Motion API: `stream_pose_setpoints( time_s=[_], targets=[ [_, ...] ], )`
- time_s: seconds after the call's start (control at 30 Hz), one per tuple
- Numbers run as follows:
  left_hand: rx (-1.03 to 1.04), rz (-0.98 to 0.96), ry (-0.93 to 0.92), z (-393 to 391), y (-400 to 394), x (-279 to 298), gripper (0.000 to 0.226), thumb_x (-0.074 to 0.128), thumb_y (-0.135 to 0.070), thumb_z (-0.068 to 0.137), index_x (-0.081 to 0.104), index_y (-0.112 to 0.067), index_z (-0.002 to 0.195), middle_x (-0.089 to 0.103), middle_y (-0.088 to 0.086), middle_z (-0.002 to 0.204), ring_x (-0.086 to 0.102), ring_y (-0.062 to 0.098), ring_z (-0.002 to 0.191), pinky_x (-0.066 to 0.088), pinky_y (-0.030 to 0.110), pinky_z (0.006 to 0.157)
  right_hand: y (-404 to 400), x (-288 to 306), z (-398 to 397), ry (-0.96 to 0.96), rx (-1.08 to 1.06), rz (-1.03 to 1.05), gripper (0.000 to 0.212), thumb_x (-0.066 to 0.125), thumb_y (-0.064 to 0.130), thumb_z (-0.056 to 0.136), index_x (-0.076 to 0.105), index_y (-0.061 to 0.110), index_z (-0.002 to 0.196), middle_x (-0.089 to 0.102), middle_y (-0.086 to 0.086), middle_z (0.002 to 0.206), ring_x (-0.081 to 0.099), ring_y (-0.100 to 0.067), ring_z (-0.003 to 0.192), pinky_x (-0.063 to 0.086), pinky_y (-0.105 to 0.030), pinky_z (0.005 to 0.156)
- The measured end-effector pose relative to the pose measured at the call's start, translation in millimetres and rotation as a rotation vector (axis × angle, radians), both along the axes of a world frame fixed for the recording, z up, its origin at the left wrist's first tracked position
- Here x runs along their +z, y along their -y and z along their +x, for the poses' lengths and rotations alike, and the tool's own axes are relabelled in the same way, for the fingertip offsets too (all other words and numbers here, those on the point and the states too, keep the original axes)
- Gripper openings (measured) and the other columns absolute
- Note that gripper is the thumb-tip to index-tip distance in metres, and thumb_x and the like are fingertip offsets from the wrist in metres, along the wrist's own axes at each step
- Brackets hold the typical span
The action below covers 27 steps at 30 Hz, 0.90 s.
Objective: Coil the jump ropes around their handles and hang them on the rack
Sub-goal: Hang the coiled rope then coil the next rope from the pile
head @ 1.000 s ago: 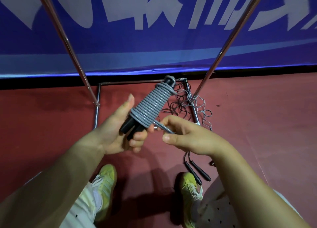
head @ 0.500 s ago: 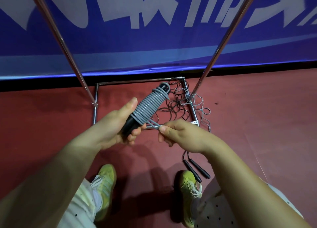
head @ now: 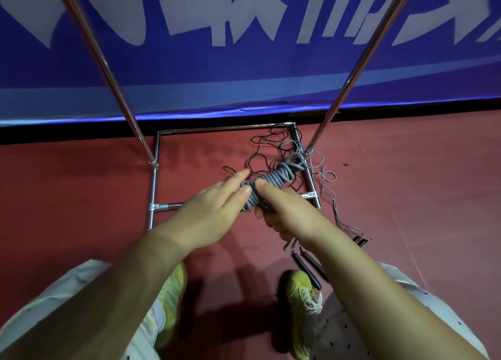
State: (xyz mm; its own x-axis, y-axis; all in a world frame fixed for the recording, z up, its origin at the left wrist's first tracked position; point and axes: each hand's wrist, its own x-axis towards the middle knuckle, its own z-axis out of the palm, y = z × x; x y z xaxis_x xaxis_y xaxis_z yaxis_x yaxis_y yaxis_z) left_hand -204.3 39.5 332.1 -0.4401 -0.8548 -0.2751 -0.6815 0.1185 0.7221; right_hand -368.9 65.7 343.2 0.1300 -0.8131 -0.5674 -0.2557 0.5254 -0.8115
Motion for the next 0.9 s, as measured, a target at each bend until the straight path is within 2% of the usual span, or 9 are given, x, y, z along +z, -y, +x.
stream_pose_setpoints(
  time_s=[0.13, 0.2, 0.3, 0.4, 0.47, 0.6, 0.73, 0.8, 0.9],
  targets=[
    [-0.031, 0.231, -0.163, 11.1, 9.1, -0.3, 0.067, 0.047, -0.063, 0.062, 0.048, -0.038, 0.125, 0.062, -0.007, 0.124, 0.057, 0.009, 0.116, 0.040, 0.040, 0.107, -1.8, -4.7, 1.0, 0.013, 0.040, -0.020, 0.050, 0.038, 0.053, 0.095, 0.055, 0.014, 0.068, 0.030, 0.012, 0.043, 0.021, -0.009, 0.040, 0.016, -0.023, 0.044],
    [-0.006, 0.261, -0.261, 14.6, 12.7, 1.8, 0.067, 0.060, -0.055, 0.055, 0.050, -0.034, 0.118, 0.064, -0.006, 0.119, 0.060, 0.004, 0.112, 0.043, 0.033, 0.106, -2.0, -4.9, 0.4, 0.133, 0.060, 0.021, 0.044, 0.039, 0.046, 0.098, 0.056, 0.013, 0.075, 0.030, 0.009, 0.049, 0.020, -0.008, 0.042, 0.015, -0.022, 0.044],
    [0.040, 0.253, -0.337, 19.1, 16.5, 8.6, 0.066, 0.072, -0.041, 0.049, 0.054, -0.037, 0.112, 0.064, -0.007, 0.120, 0.059, -0.002, 0.110, 0.042, 0.018, 0.101, 0.4, -1.0, -7.7, 0.344, 0.156, 0.096, 0.039, 0.045, 0.051, 0.086, 0.059, 0.015, 0.087, 0.037, 0.006, 0.061, 0.024, -0.007, 0.044, 0.020, -0.019, 0.039],
    [0.054, 0.322, -0.494, 22.4, 17.8, 11.8, 0.053, 0.075, -0.025, 0.052, 0.062, -0.027, 0.103, 0.074, -0.009, 0.097, 0.067, 0.002, 0.093, 0.051, 0.017, 0.084, 2.7, 5.8, -18.8, 0.484, 0.262, 0.133, 0.030, 0.047, 0.038, 0.085, 0.060, 0.016, 0.100, 0.040, 0.000, 0.070, 0.030, -0.006, 0.044, 0.035, -0.017, 0.039],
    [0.072, 0.361, -0.578, 21.4, 16.7, 10.6, 0.041, 0.070, -0.012, 0.059, 0.063, -0.018, 0.099, 0.074, -0.008, 0.083, 0.068, 0.003, 0.079, 0.051, 0.015, 0.070, 2.1, 8.4, -21.3, 0.459, 0.312, 0.112, 0.025, 0.052, 0.030, 0.083, 0.058, 0.017, 0.104, 0.041, 0.000, 0.070, 0.032, -0.006, 0.044, 0.040, -0.018, 0.042],
    [0.138, 0.361, -0.574, 15.4, 17.0, 6.2, 0.040, 0.066, -0.013, 0.061, 0.060, -0.017, 0.100, 0.070, -0.005, 0.078, 0.063, 0.001, 0.064, 0.051, 0.017, 0.058, 2.5, 7.1, -16.4, 0.253, 0.251, 0.062, 0.018, 0.061, 0.018, 0.092, 0.048, 0.015, 0.104, 0.046, 0.002, 0.068, 0.035, -0.006, 0.039, 0.037, -0.017, 0.039],
    [0.150, 0.230, -0.448, 14.4, 17.9, 2.5, 0.050, 0.073, -0.034, 0.048, 0.056, -0.028, 0.094, 0.066, -0.007, 0.089, 0.062, -0.003, 0.075, 0.050, 0.017, 0.074, 3.2, 2.9, -14.7, 0.102, 0.236, 0.018, 0.006, 0.056, 0.016, 0.095, 0.052, 0.014, 0.098, 0.043, 0.010, 0.055, 0.038, -0.004, 0.044, 0.044, -0.019, 0.047],
    [0.138, 0.159, -0.374, 14.5, 16.8, 0.1, 0.052, 0.067, -0.047, 0.045, 0.054, -0.032, 0.093, 0.066, -0.007, 0.092, 0.063, 0.004, 0.082, 0.051, 0.026, 0.081, 2.5, 1.1, -13.8, 0.066, 0.273, 0.021, 0.005, 0.056, 0.017, 0.095, 0.055, 0.013, 0.096, 0.039, 0.003, 0.061, 0.038, -0.005, 0.048, 0.050, -0.024, 0.056],
    [0.129, 0.081, -0.307, 14.0, 15.6, -2.7, 0.048, 0.065, -0.050, 0.048, 0.052, -0.036, 0.092, 0.066, -0.005, 0.095, 0.065, 0.015, 0.091, 0.051, 0.033, 0.084, 2.2, 0.4, -13.6, 0.079, 0.257, 0.039, 0.013, 0.051, 0.016, 0.099, 0.059, 0.007, 0.095, 0.043, 0.004, 0.058, 0.040, -0.005, 0.047, 0.053, -0.024, 0.057]
  ],
)
